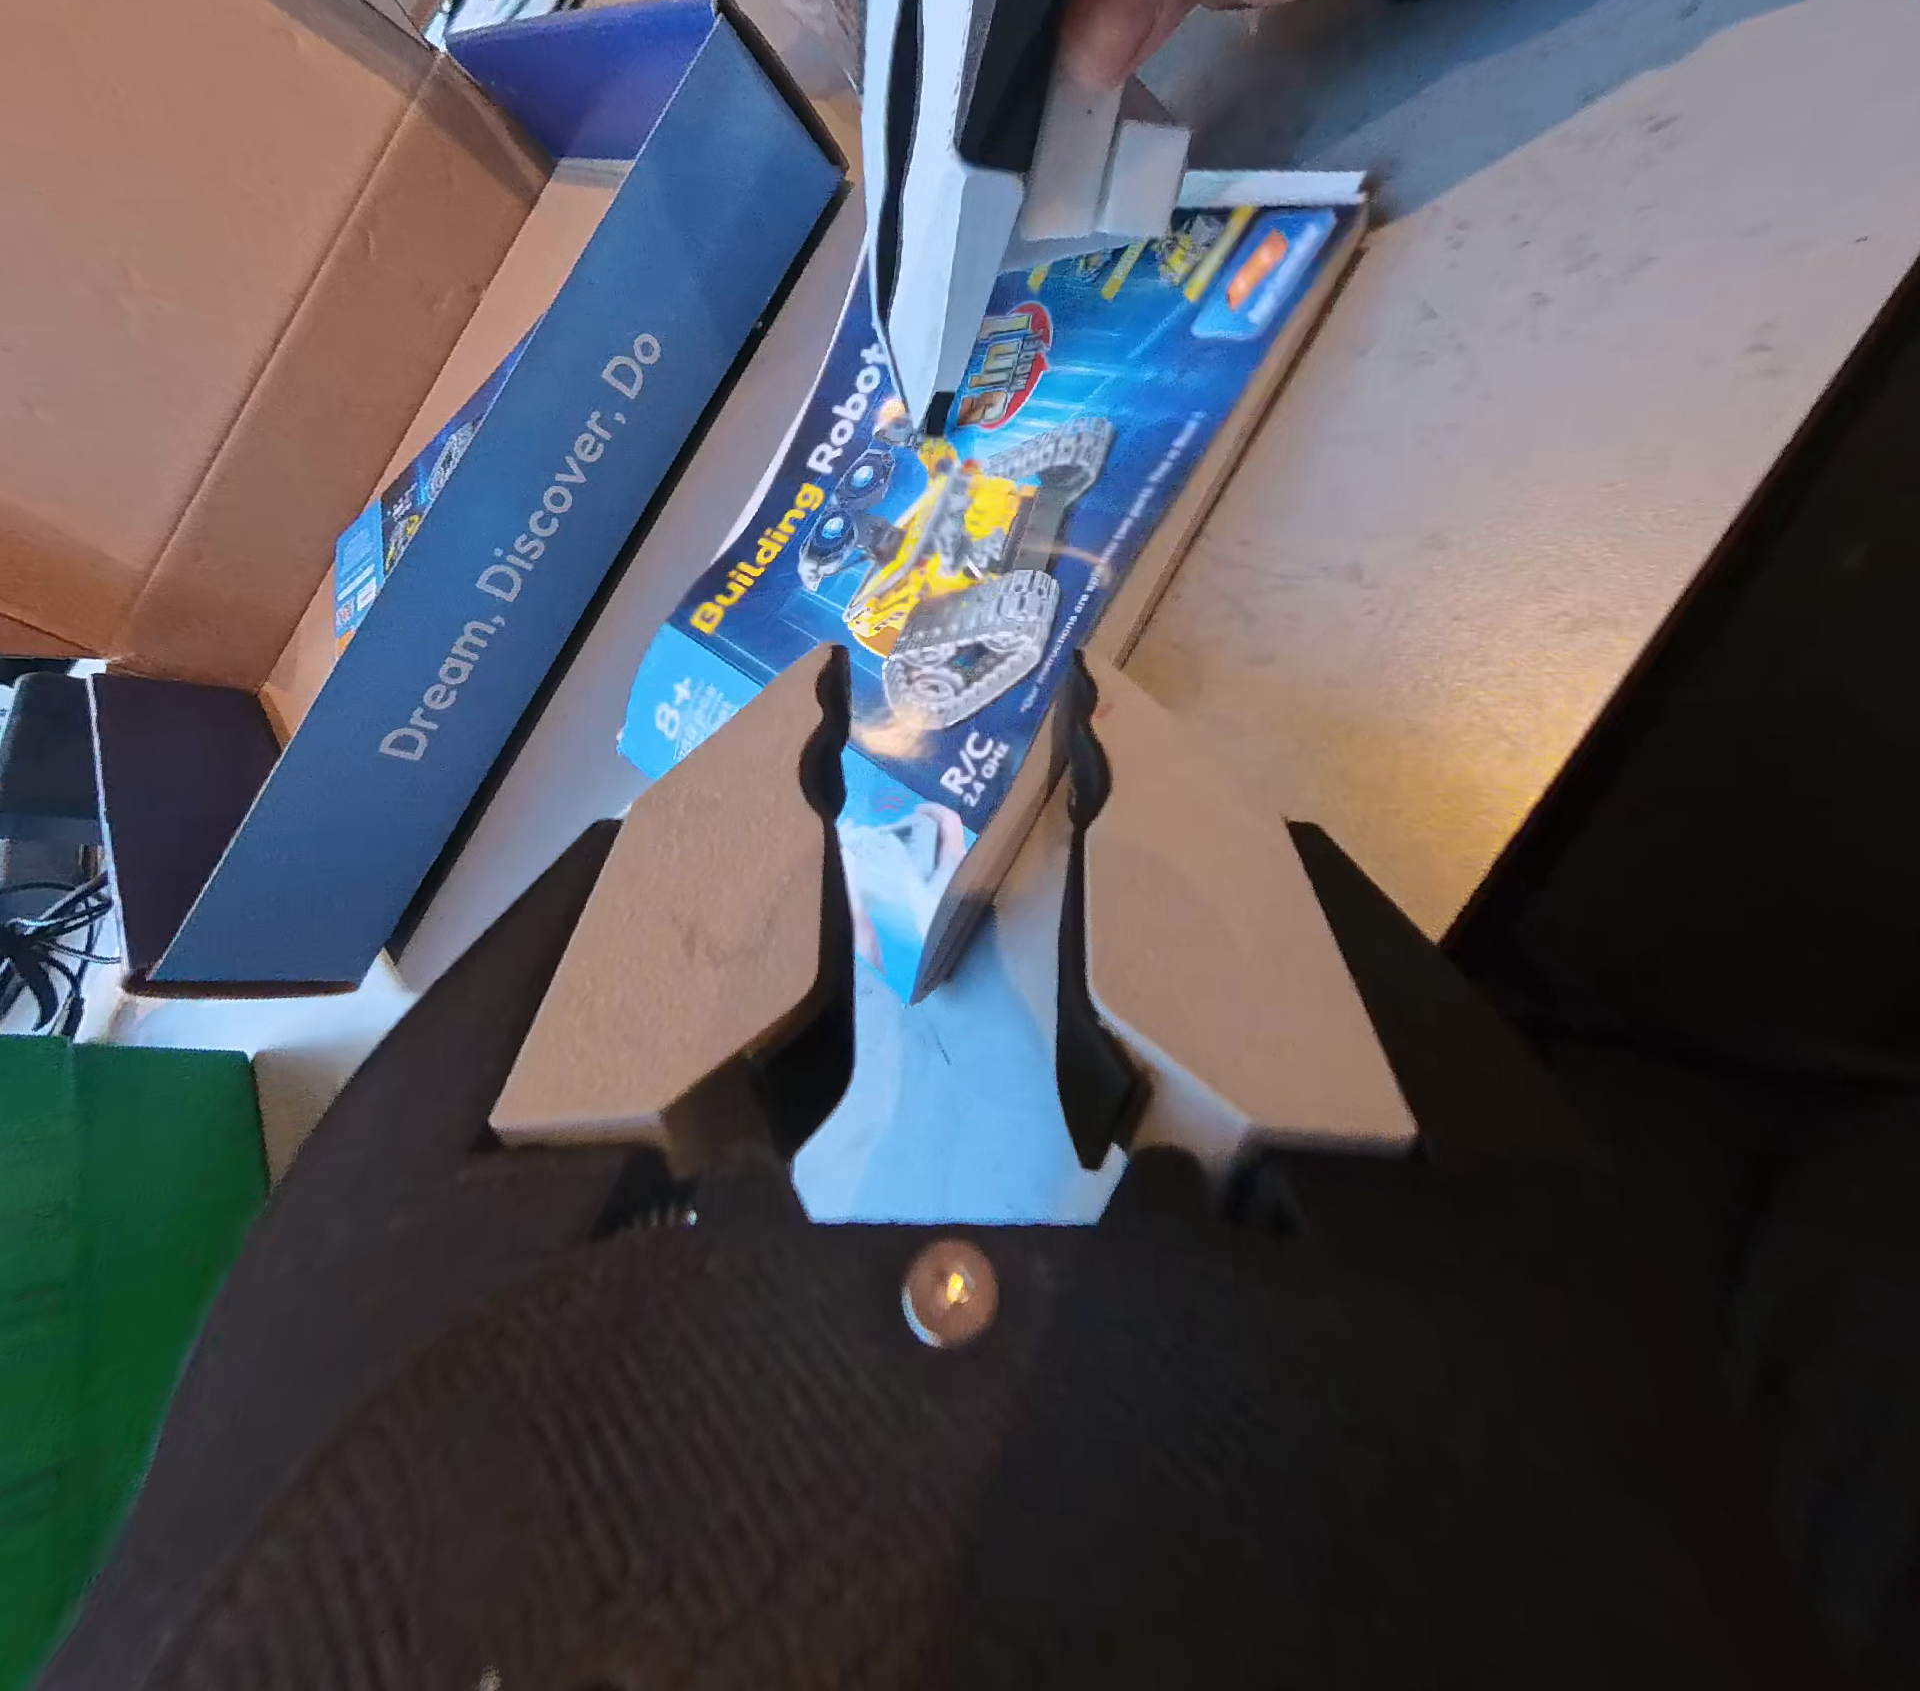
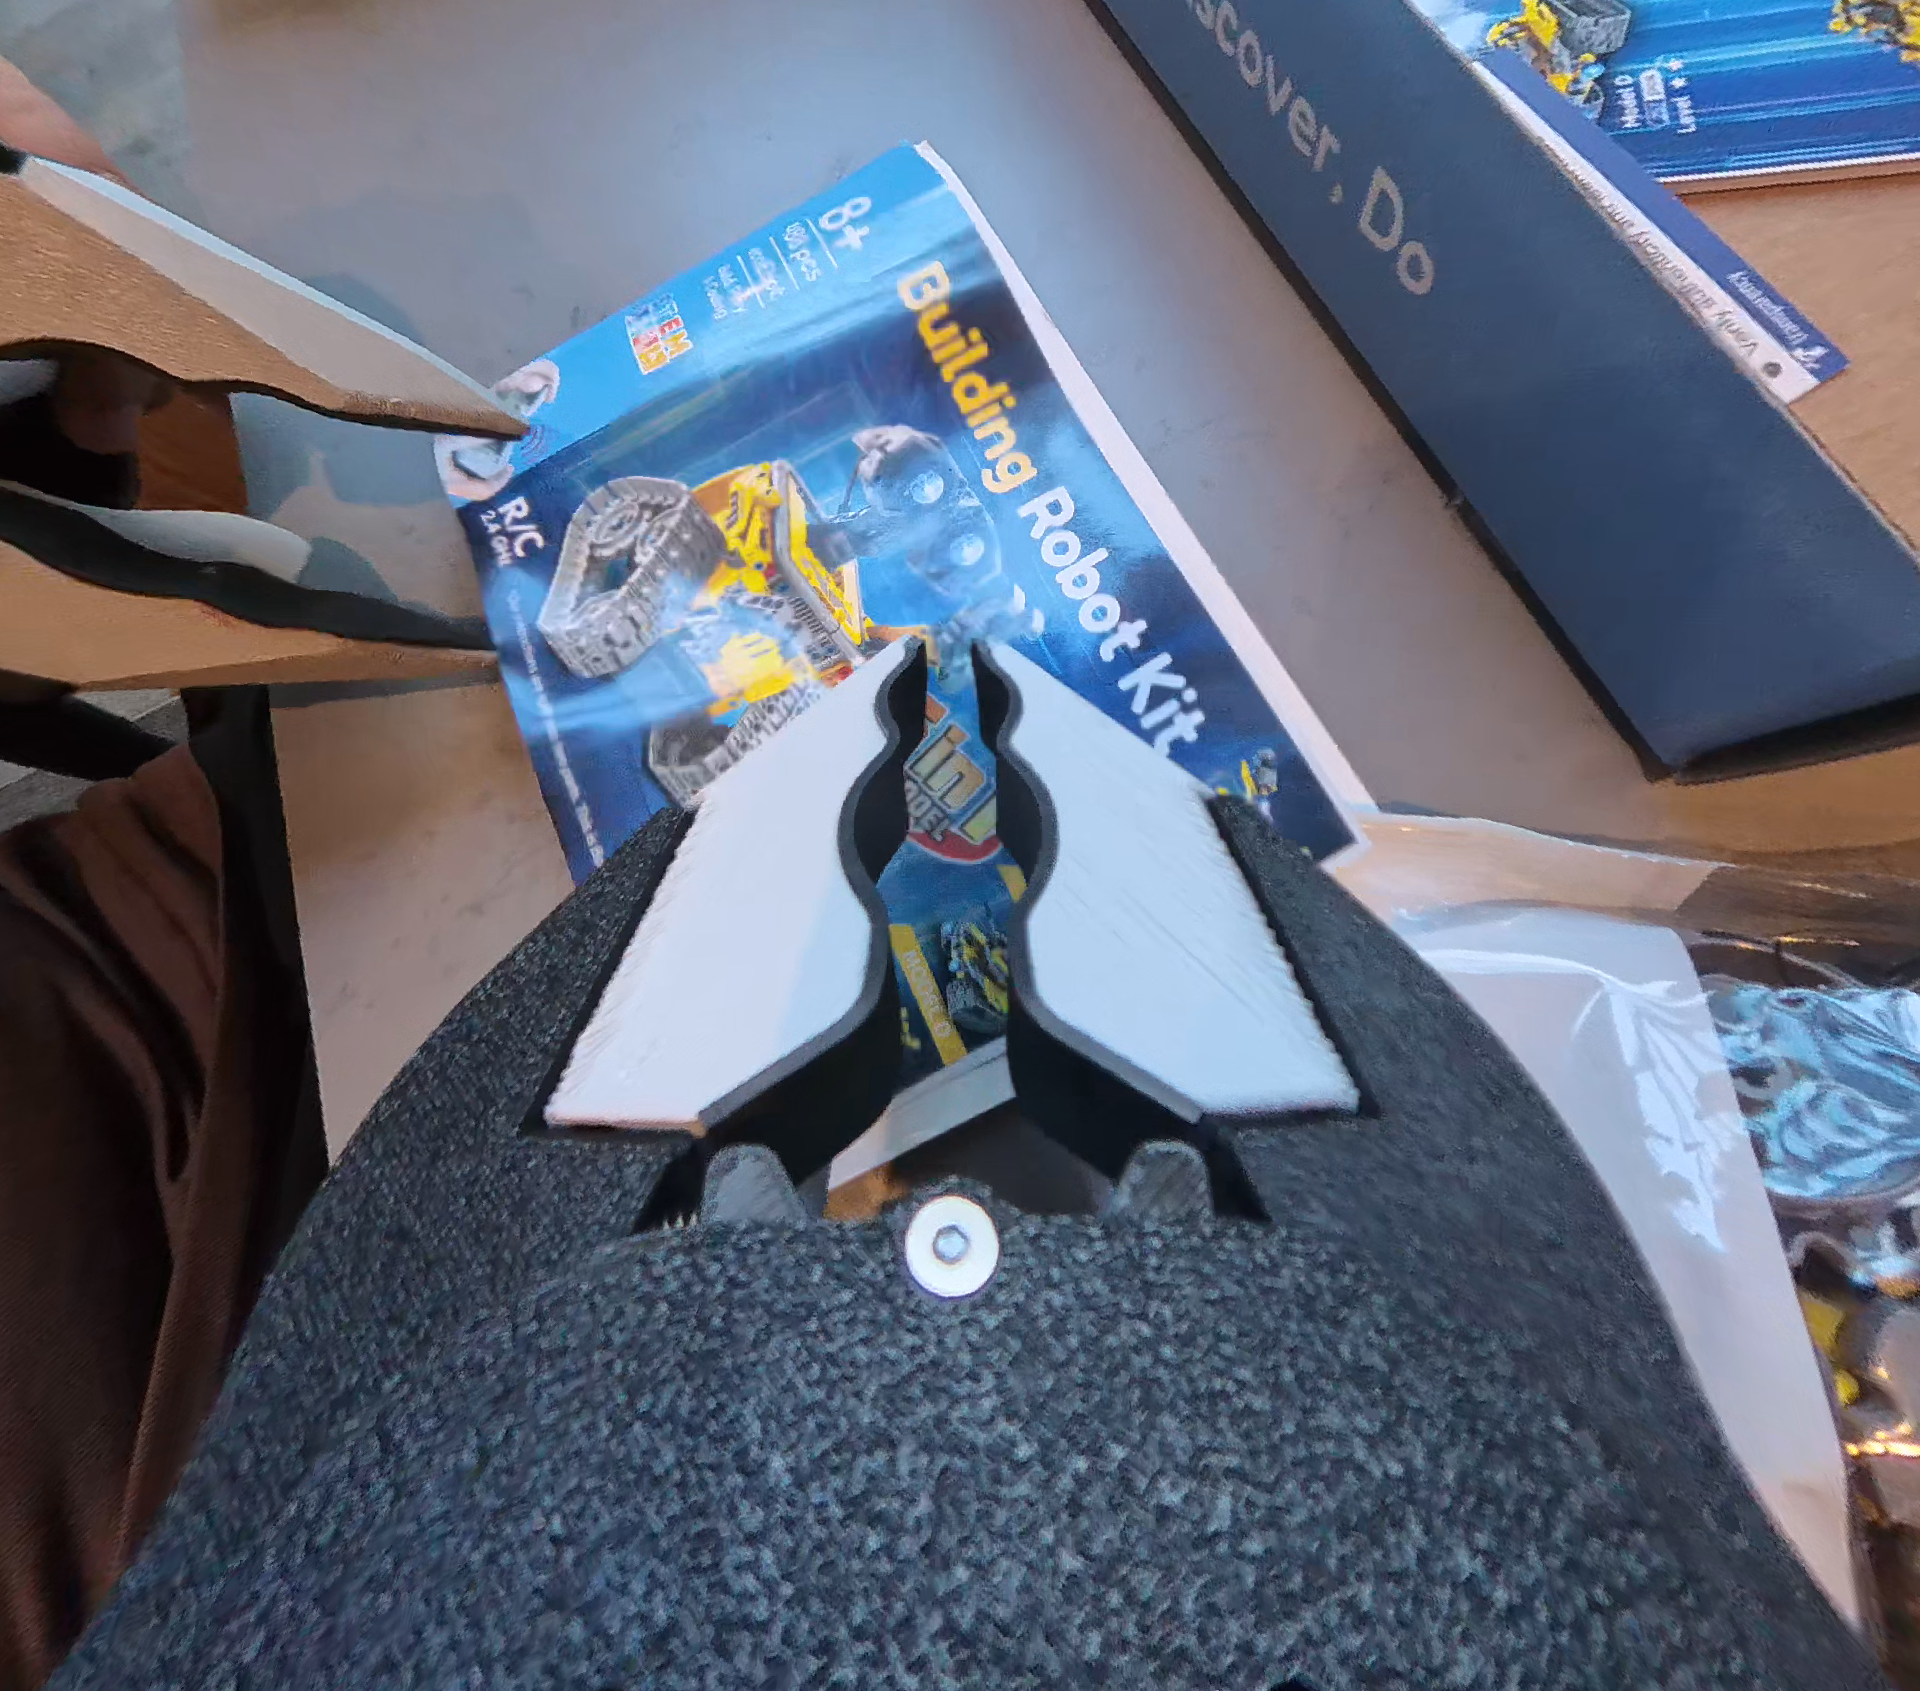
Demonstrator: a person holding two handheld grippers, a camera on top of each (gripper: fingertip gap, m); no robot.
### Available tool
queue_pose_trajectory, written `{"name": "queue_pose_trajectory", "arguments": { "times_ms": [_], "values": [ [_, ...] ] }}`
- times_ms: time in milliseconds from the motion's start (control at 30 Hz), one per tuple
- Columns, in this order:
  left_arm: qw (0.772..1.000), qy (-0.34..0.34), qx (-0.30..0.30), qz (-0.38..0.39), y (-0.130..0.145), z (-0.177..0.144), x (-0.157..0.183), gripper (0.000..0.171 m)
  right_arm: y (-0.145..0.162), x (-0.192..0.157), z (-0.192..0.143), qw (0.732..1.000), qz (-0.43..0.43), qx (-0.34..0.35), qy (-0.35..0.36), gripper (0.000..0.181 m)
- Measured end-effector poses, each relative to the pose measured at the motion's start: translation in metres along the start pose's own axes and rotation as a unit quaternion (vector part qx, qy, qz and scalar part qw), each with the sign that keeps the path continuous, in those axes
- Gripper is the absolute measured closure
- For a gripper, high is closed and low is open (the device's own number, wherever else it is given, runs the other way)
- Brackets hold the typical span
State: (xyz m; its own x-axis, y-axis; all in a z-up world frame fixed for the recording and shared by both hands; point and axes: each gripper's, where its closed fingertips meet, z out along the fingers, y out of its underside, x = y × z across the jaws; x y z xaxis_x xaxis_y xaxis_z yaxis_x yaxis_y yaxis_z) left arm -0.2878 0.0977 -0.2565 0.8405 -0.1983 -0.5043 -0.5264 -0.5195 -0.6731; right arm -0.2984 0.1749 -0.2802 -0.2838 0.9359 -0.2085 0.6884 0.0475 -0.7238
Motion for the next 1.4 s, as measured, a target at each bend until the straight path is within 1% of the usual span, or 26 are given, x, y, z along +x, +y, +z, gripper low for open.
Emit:
{"name": "queue_pose_trajectory", "arguments": {
  "times_ms": [300,467,567,700,1067,1400],
  "values": [
    [1.0,-0.014,-0.002,0.021,0.005,0.001,0.002,0.148,-0.016,0.01,-0.023,0.999,0.007,0.044,0.013,0.171],
    [0.999,-0.02,-0.014,0.039,0.01,0.004,0.005,0.142,-0.016,0.021,-0.036,0.998,0.011,0.054,0.027,0.169],
    [0.999,-0.028,-0.017,0.042,0.012,0.004,0.003,0.144,-0.016,0.03,-0.046,0.997,0.008,0.058,0.042,0.168],
    [0.999,-0.025,-0.013,0.032,0.014,0.003,0.002,0.143,-0.017,0.038,-0.057,0.996,0.018,0.073,0.046,0.168],
    [0.999,-0.026,-0.012,0.029,0.015,0.003,0.0,0.143,-0.007,0.04,-0.049,0.997,0.011,0.051,0.054,0.167],
    [0.999,-0.027,-0.007,0.025,0.015,0.003,0.001,0.144,-0.007,0.037,-0.045,0.996,-0.004,0.058,0.062,0.166]
  ]
}}
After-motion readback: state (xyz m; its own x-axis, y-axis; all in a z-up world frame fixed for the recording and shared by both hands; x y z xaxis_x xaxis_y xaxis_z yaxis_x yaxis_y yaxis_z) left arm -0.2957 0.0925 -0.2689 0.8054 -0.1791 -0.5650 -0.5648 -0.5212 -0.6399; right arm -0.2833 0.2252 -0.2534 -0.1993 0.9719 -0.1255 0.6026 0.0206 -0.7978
